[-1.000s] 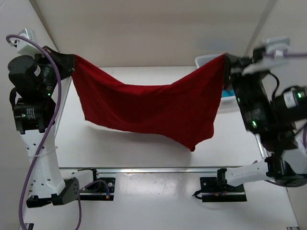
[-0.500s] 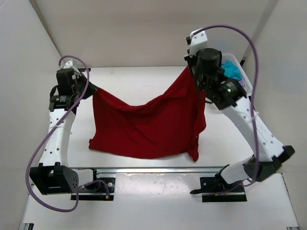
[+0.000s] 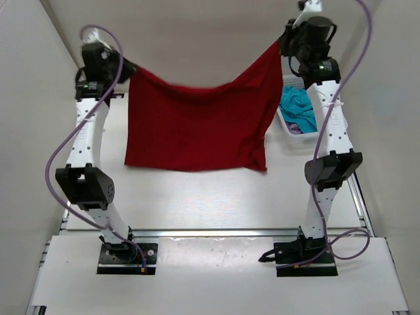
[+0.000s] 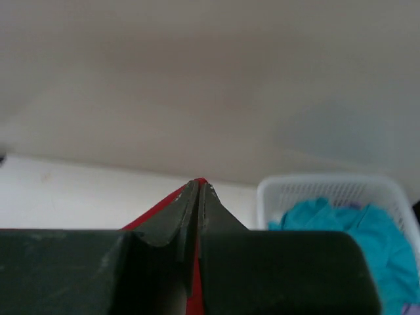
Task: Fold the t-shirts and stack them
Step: Flatten out the tshirt
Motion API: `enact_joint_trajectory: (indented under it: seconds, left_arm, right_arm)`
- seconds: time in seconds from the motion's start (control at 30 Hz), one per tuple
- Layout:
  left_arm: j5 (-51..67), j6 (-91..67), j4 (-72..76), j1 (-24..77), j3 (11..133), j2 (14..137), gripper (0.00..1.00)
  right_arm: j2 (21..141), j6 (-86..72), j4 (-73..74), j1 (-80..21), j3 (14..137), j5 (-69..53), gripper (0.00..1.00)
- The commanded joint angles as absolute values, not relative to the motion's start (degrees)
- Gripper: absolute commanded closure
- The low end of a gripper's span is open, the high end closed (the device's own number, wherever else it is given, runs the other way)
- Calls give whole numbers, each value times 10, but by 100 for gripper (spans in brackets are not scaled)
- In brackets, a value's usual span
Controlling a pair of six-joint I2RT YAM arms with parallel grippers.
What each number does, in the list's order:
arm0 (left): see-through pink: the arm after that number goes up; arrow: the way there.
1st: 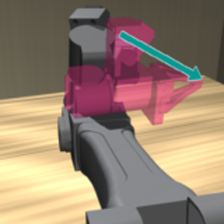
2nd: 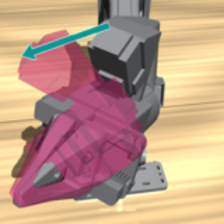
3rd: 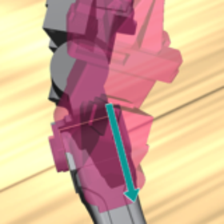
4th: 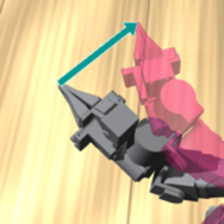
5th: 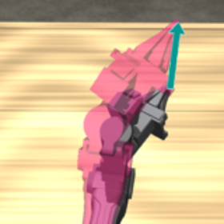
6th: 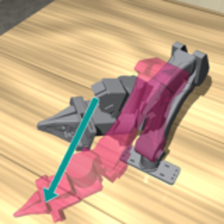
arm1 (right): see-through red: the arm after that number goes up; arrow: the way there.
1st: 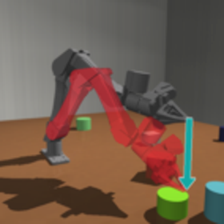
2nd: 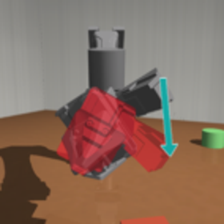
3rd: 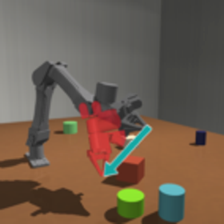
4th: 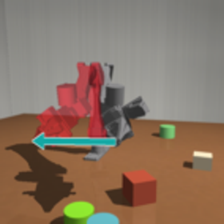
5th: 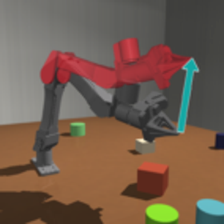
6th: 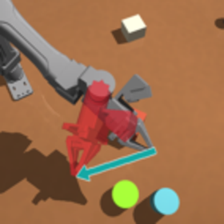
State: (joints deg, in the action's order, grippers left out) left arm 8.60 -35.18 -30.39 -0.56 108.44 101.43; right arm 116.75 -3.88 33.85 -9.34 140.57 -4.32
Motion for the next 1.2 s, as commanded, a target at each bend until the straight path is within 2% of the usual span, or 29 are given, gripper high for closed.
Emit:
enact_joint_trajectory:
  seconds: [0.0, 0.2, 0.37, 0.43, 0.53, 0.6, 0.67, 0.83, 0.93, 1.03, 1.17]
  left_arm:
    - [110, -405, -242, -58, 1194, 948, 100]
    - [108, -404, -197, -120, 1211, 931, 100]
    - [97, -381, -170, -129, 1128, 900, 100]
    - [84, -374, -156, -129, 1059, 872, 100]
    - [55, -360, -126, -121, 928, 814, 100]
    - [40, -352, -101, -118, 825, 734, 100]
    - [42, -350, -102, -126, 686, 679, 100]
    - [31, -321, -154, -147, 493, 531, 100]
    - [1, -294, -206, -131, 431, 451, 100]
    - [-28, -283, -258, -97, 376, 389, 100]
    - [-31, -291, -312, -53, 318, 319, 100]
  right_arm:
    - [1061, -63, 121, -101, 1451, -69, 100]
    - [1019, -52, 105, -90, 1421, -85, 100]
    - [977, -36, 177, -89, 1304, -62, 100]
    - [930, -22, 184, -94, 1234, -54, 100]
    - [845, -17, 173, -99, 1071, -29, 100]
    - [787, -28, 169, -115, 928, -18, 100]
    - [707, -32, 164, -132, 820, 23, 100]
    - [594, -111, 214, -150, 595, 48, 100]
    - [535, -143, 295, -172, 512, 57, 100]
    - [480, -173, 372, -192, 480, 73, 100]
    - [395, -222, 470, -193, 450, -13, 100]
